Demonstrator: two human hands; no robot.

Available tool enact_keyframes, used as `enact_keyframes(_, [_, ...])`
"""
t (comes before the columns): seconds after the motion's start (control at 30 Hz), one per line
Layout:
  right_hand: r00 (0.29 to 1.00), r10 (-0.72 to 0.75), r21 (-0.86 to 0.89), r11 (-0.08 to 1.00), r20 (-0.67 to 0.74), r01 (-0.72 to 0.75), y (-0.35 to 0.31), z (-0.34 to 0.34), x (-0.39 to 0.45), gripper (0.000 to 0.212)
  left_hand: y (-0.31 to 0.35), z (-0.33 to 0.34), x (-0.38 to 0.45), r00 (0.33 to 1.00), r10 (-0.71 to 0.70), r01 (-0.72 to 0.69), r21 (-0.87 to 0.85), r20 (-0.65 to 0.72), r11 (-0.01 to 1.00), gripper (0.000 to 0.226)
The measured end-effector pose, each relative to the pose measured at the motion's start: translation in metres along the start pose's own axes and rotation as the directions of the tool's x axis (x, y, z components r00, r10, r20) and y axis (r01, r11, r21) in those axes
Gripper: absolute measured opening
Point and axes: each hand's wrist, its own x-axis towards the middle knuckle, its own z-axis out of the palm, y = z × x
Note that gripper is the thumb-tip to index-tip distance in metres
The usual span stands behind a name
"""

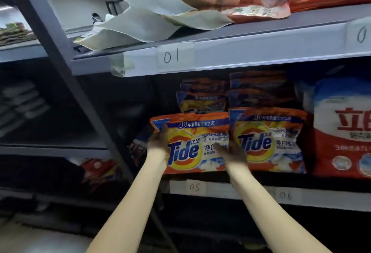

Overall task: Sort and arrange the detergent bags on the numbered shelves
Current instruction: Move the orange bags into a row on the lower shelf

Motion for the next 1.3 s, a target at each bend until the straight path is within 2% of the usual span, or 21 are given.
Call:
enact_keyframes(0.1, [0.996, 0.049, 0.18, 0.983, -0.072, -0.035, -0.004, 0.023, 0.026, 0.018, -0.004, 0.008, 0.037, 0.997, 0.075, -0.075, -0.018, 0.034, 0.997, 0.027])
enact_keyframes(0.23, [0.971, 0.149, 0.272, 0.958, -0.186, -0.095, 0.004, 0.05, 0.06, 0.022, -0.022, 0.027, 0.083, 0.988, 0.154, -0.153, 0.038, -0.031, 0.988, 0.029])
enact_keyframes(0.37, [0.925, 0.176, 0.26, 0.961, -0.337, -0.089, 0.011, 0.066, 0.084, 0.028, -0.027, 0.052, 0.107, 0.983, 0.182, -0.184, -0.058, -0.031, 0.981, 0.03])
enact_keyframes(0.53, [0.901, 0.185, 0.315, 0.947, -0.392, -0.057, 0.007, 0.068, 0.103, 0.024, -0.03, 0.07, 0.131, 0.977, 0.214, -0.21, -0.156, 0.009, 0.965, 0.024])
enact_keyframes(0.7, [0.883, 0.166, 0.307, 0.951, -0.439, -0.026, 0.016, 0.07, 0.127, 0.034, -0.034, 0.077, 0.149, 0.98, 0.187, -0.17, -0.216, 0.062, 0.962, 0.024])
enact_keyframes(0.9, [0.859, 0.108, 0.251, 0.968, -0.5, 0.025, 0.024, 0.076, 0.144, 0.039, -0.033, 0.077, 0.158, 0.978, 0.171, -0.147, -0.185, 0.119, 0.972, 0.021])
enact_keyframes(1.0, [0.842, -0.035, 0.048, 0.996, -0.538, 0.073, 0.024, 0.078, 0.134, 0.037, -0.037, 0.069, 0.163, 0.971, 0.156, -0.151, -0.041, 0.18, 0.988, 0.017])
enact_keyframes(1.07, [0.822, -0.095, -0.078, 0.995, -0.561, 0.061, 0.029, 0.079, 0.125, 0.034, -0.041, 0.06, 0.165, 0.969, 0.13, -0.164, 0.148, 0.212, 0.975, 0.028])
enact_keyframes(1.17, [0.802, -0.088, -0.168, 0.986, -0.591, -0.016, 0.043, 0.083, 0.109, 0.04, -0.048, 0.04, 0.15, 0.973, 0.076, -0.179, 0.512, 0.216, 0.84, 0.058])
enact_keyframes(1.3, [0.84, -0.161, -0.351, 0.936, -0.518, -0.037, 0.055, 0.09, 0.067, 0.037, -0.062, 0.014, 0.104, 0.93, 0.083, -0.326, 0.704, 0.357, 0.63, 0.064])
